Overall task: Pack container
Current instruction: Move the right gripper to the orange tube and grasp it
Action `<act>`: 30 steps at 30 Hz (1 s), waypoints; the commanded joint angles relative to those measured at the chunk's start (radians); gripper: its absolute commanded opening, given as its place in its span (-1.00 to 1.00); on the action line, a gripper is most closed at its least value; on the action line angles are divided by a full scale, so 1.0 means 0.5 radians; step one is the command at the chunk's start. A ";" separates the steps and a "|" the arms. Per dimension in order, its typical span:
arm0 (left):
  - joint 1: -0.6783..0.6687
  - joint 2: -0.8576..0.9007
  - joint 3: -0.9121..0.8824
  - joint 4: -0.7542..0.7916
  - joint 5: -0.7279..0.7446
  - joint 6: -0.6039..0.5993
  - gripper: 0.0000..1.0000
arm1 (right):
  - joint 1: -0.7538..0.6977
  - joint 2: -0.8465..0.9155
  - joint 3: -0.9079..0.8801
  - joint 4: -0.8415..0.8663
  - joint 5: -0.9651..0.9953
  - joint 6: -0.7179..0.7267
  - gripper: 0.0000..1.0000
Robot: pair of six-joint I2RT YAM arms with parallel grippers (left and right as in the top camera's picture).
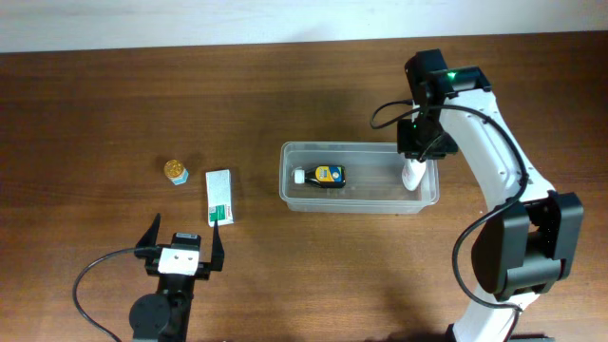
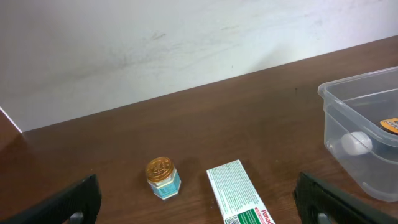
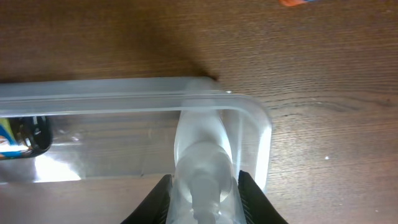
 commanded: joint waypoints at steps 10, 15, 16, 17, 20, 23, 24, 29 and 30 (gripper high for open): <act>0.010 -0.018 -0.005 -0.010 -0.007 0.024 0.99 | -0.014 -0.001 0.005 0.014 0.045 0.017 -0.14; 0.010 -0.018 -0.005 -0.010 -0.007 0.024 0.99 | -0.014 -0.002 0.259 -0.104 0.047 0.009 0.10; 0.010 -0.018 -0.005 -0.010 -0.007 0.024 0.99 | -0.015 -0.002 0.329 -0.134 0.047 0.008 0.11; 0.010 -0.018 -0.005 -0.010 -0.007 0.024 0.99 | -0.017 -0.002 0.401 -0.161 0.047 -0.014 0.13; 0.010 -0.018 -0.005 -0.010 -0.007 0.024 0.99 | -0.034 -0.002 0.655 -0.217 0.105 -0.051 0.42; 0.010 -0.018 -0.005 -0.010 -0.007 0.024 0.99 | -0.105 -0.002 0.829 -0.182 0.136 -0.038 0.52; 0.010 -0.018 -0.005 -0.010 -0.007 0.024 0.99 | -0.136 -0.002 0.841 -0.142 0.131 -0.033 0.52; 0.010 -0.018 -0.005 -0.010 -0.007 0.024 0.99 | -0.361 0.071 0.793 -0.010 0.016 0.056 0.47; 0.010 -0.018 -0.005 -0.010 -0.007 0.024 0.99 | -0.411 0.120 0.786 -0.011 -0.087 0.055 0.47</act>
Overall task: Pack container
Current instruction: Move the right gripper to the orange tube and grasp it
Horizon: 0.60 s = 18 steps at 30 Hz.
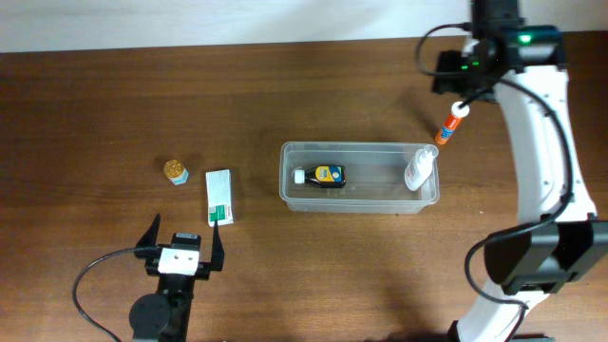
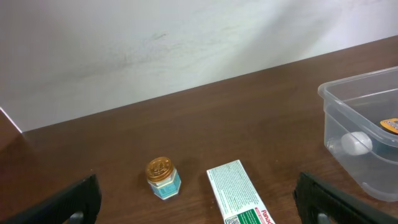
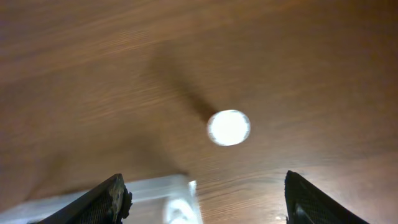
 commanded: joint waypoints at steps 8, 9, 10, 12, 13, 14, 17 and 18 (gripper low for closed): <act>0.010 -0.018 -0.005 -0.010 -0.007 0.024 0.99 | -0.154 0.304 -0.030 0.117 -0.181 0.070 0.47; 0.010 -0.018 -0.005 -0.010 -0.007 0.024 0.99 | -0.154 0.339 -0.030 0.120 -0.185 0.070 0.47; 0.010 -0.018 -0.005 -0.010 -0.007 0.024 0.99 | -0.154 0.359 -0.030 0.120 -0.185 0.070 0.47; 0.010 -0.018 -0.005 -0.010 -0.007 0.024 0.99 | -0.159 0.423 -0.030 0.121 -0.185 0.071 0.47; 0.010 -0.018 -0.005 -0.010 -0.007 0.024 0.99 | -0.163 0.443 -0.030 0.123 -0.185 0.070 0.47; 0.010 -0.018 -0.005 -0.010 -0.007 0.024 0.99 | -0.166 0.471 -0.030 0.130 -0.185 0.069 0.47; 0.010 -0.018 -0.005 -0.010 -0.007 0.024 0.99 | -0.179 0.516 -0.030 0.141 -0.185 0.069 0.47; 0.010 -0.018 -0.005 -0.010 -0.007 0.024 0.99 | -0.182 0.529 -0.030 0.142 -0.188 0.069 0.46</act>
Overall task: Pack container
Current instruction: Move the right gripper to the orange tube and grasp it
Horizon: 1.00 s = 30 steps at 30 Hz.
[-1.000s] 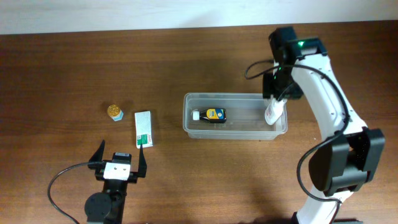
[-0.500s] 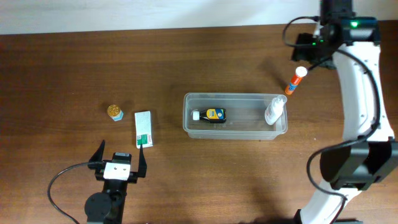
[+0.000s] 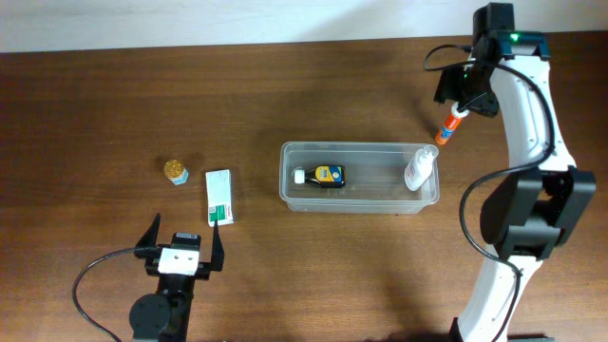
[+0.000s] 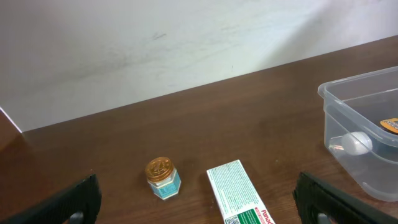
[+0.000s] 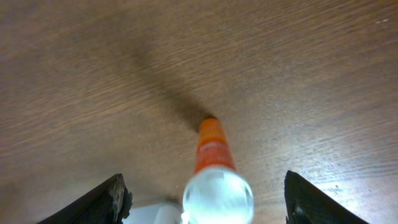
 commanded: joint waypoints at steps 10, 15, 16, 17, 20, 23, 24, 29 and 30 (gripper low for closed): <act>0.010 -0.018 -0.005 -0.010 -0.007 0.024 0.99 | -0.025 0.113 -0.008 0.020 -0.026 0.019 0.13; 0.010 -0.018 -0.005 -0.010 -0.007 0.024 0.99 | -0.025 0.114 -0.008 0.005 -0.026 0.019 -0.09; 0.010 -0.018 -0.005 -0.010 -0.007 0.024 0.99 | -0.025 0.114 -0.008 -0.001 -0.026 0.019 -0.10; 0.010 -0.018 -0.005 -0.010 -0.007 0.024 0.99 | -0.025 0.114 -0.008 -0.002 -0.025 0.019 -0.14; 0.010 -0.018 -0.005 -0.010 -0.007 0.024 0.99 | -0.025 0.114 -0.008 -0.003 -0.026 0.019 -0.29; 0.010 -0.018 -0.005 -0.010 -0.007 0.024 0.99 | -0.025 0.114 -0.008 -0.002 -0.026 0.019 -0.34; 0.010 -0.018 -0.005 -0.010 -0.007 0.024 0.99 | -0.025 0.114 -0.008 -0.005 -0.026 0.019 -0.36; 0.010 -0.018 -0.005 -0.010 -0.007 0.025 0.99 | -0.025 0.107 0.020 -0.066 -0.026 0.019 -0.46; 0.010 -0.018 -0.005 -0.010 -0.007 0.024 0.99 | -0.025 0.102 0.036 -0.089 -0.027 0.019 -0.47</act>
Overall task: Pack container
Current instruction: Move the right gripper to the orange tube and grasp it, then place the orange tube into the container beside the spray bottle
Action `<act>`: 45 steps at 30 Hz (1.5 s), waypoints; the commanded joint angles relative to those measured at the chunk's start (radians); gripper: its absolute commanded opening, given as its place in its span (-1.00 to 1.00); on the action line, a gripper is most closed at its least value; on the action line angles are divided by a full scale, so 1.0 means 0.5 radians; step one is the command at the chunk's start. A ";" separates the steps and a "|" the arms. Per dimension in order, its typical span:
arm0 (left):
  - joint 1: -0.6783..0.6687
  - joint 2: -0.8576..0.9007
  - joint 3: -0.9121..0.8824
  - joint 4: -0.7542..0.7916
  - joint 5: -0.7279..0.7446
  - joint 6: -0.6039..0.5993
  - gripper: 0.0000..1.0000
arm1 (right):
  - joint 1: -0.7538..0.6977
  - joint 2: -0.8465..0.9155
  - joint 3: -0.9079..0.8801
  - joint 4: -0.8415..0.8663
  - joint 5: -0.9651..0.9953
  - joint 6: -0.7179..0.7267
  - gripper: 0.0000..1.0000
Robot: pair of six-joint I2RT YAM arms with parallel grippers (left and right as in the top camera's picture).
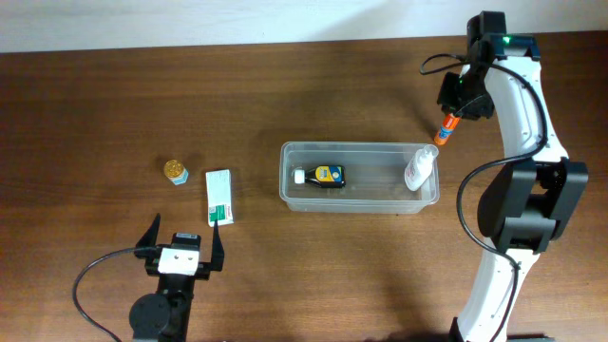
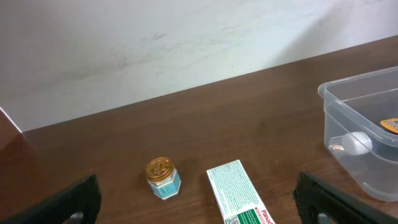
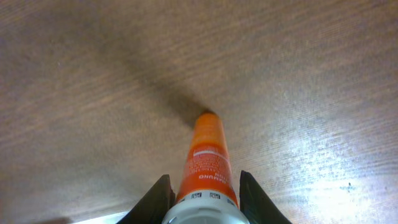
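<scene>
A clear plastic container (image 1: 359,195) sits mid-table, holding a small black-and-yellow bottle (image 1: 326,175) and a white bottle (image 1: 418,169) leaning at its right end. Just beyond the container's right end stands an orange tube with a white cap (image 1: 443,133), tilted. My right gripper (image 1: 453,112) is shut on that tube (image 3: 207,149), a finger (image 3: 158,193) on each side near the cap. My left gripper (image 1: 180,249) rests open near the front left edge, holding nothing.
A gold-lidded jar (image 1: 176,171) and a green-and-white box (image 1: 219,197) lie left of the container; the left wrist view shows the jar (image 2: 163,177), the box (image 2: 239,193) and the container's left end (image 2: 357,99). The table's far edge meets a white wall.
My right gripper's fingers, spread wide above the orange tube, have come down and closed on its sides. The left arm and everything else stayed put.
My right gripper was shut on the white bottle at the container's right end. Then the bottle stood in the container and the gripper was open high over the orange tube. Then it hung lower over the tube, and now it grips it.
</scene>
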 commanded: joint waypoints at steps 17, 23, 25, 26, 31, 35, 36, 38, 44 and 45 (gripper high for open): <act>0.010 -0.018 -0.004 -0.010 -0.007 0.024 0.99 | 0.003 -0.311 0.848 -0.929 -0.253 -0.156 -0.68; 0.010 -0.018 -0.004 -0.010 -0.007 0.024 0.99 | 0.128 -0.687 0.809 -0.929 -0.325 -0.225 -0.67; 0.010 -0.018 -0.004 -0.010 -0.007 0.024 0.99 | 0.208 -0.822 0.755 -0.929 -0.319 -0.224 -0.67; 0.010 -0.018 -0.004 -0.010 -0.007 0.024 0.99 | 0.276 -0.921 0.689 -0.929 -0.319 -0.224 -0.67; 0.010 -0.018 -0.004 -0.010 -0.007 0.024 0.99 | 0.576 -1.222 0.226 -0.929 -0.029 -0.082 -0.67; 0.010 -0.018 -0.004 -0.010 -0.007 0.024 0.99 | 0.730 -1.290 -0.272 -0.855 0.156 0.086 -0.66; 0.010 -0.018 -0.004 -0.010 -0.007 0.024 0.99 | 0.735 -1.287 -0.350 -0.796 0.155 0.087 -0.66; 0.010 -0.018 -0.004 -0.010 -0.007 0.024 0.99 | 0.734 -1.279 -0.534 -0.619 0.156 0.087 -0.66; 0.010 -0.018 -0.004 -0.010 -0.007 0.024 0.99 | 0.731 -1.263 -0.887 -0.229 0.156 0.086 -0.66; 0.010 -0.018 -0.004 -0.010 -0.007 0.024 0.99 | 0.731 -1.263 -0.924 -0.171 0.157 0.085 -0.66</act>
